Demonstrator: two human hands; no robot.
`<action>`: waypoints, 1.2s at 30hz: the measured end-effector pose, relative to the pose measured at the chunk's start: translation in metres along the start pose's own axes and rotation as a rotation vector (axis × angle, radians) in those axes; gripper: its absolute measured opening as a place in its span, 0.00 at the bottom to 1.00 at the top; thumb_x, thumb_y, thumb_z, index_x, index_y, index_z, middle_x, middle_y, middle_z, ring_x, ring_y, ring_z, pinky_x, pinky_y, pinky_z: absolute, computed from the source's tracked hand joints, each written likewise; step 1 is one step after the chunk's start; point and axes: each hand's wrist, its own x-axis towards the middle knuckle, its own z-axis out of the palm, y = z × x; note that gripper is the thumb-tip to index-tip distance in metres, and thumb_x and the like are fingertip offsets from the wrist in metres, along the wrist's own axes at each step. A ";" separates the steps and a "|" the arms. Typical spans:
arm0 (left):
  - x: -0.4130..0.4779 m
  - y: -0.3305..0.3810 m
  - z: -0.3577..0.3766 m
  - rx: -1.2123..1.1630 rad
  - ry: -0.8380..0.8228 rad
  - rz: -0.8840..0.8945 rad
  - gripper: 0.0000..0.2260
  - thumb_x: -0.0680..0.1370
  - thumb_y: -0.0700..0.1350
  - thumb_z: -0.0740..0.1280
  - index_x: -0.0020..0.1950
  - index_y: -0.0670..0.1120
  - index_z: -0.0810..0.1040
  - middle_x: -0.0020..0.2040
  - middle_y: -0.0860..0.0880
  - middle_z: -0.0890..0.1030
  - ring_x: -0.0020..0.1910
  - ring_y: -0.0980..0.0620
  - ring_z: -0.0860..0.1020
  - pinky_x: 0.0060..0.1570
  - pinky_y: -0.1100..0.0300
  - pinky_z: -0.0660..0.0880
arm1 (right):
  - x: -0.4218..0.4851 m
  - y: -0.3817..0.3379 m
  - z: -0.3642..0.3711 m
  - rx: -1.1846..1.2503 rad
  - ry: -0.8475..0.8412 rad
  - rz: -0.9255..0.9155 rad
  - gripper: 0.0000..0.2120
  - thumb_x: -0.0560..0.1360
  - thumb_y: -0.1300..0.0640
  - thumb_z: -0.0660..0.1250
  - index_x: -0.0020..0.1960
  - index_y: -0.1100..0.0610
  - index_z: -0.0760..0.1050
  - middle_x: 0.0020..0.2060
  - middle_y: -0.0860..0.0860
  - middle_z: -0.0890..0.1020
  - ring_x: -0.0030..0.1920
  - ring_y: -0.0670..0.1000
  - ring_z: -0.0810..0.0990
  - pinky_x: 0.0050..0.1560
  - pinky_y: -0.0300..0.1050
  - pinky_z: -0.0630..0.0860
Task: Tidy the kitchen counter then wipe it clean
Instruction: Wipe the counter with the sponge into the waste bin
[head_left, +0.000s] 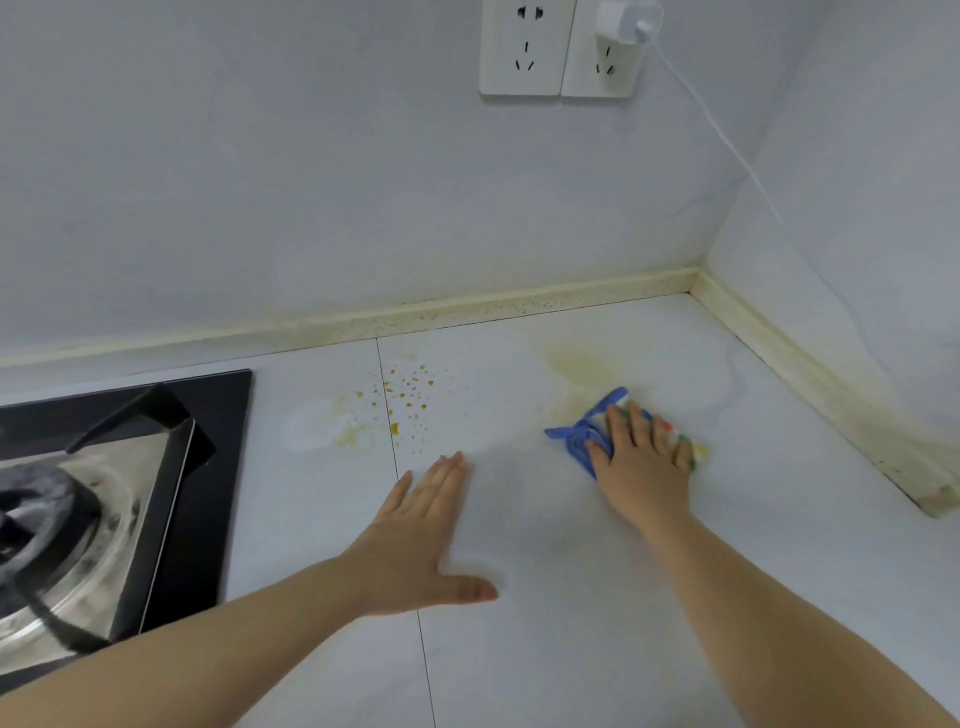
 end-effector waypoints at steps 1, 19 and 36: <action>0.004 0.000 -0.005 -0.011 0.052 -0.029 0.55 0.55 0.78 0.45 0.66 0.48 0.22 0.68 0.59 0.26 0.66 0.61 0.24 0.68 0.59 0.26 | 0.003 -0.005 -0.002 0.038 -0.002 0.072 0.29 0.80 0.41 0.42 0.77 0.50 0.43 0.77 0.50 0.43 0.77 0.56 0.44 0.75 0.59 0.43; 0.106 -0.006 -0.053 0.268 -0.098 -0.061 0.56 0.65 0.74 0.62 0.77 0.44 0.38 0.77 0.49 0.37 0.76 0.55 0.38 0.73 0.47 0.33 | -0.006 -0.028 0.008 -0.107 -0.047 -0.273 0.43 0.66 0.30 0.24 0.77 0.47 0.40 0.77 0.48 0.41 0.77 0.55 0.40 0.74 0.56 0.38; 0.114 -0.008 -0.051 0.287 -0.093 -0.076 0.58 0.63 0.74 0.65 0.77 0.45 0.37 0.77 0.50 0.38 0.76 0.53 0.39 0.73 0.51 0.36 | 0.057 0.003 -0.012 0.016 -0.011 0.118 0.29 0.80 0.41 0.44 0.77 0.49 0.42 0.77 0.49 0.43 0.77 0.56 0.43 0.75 0.59 0.42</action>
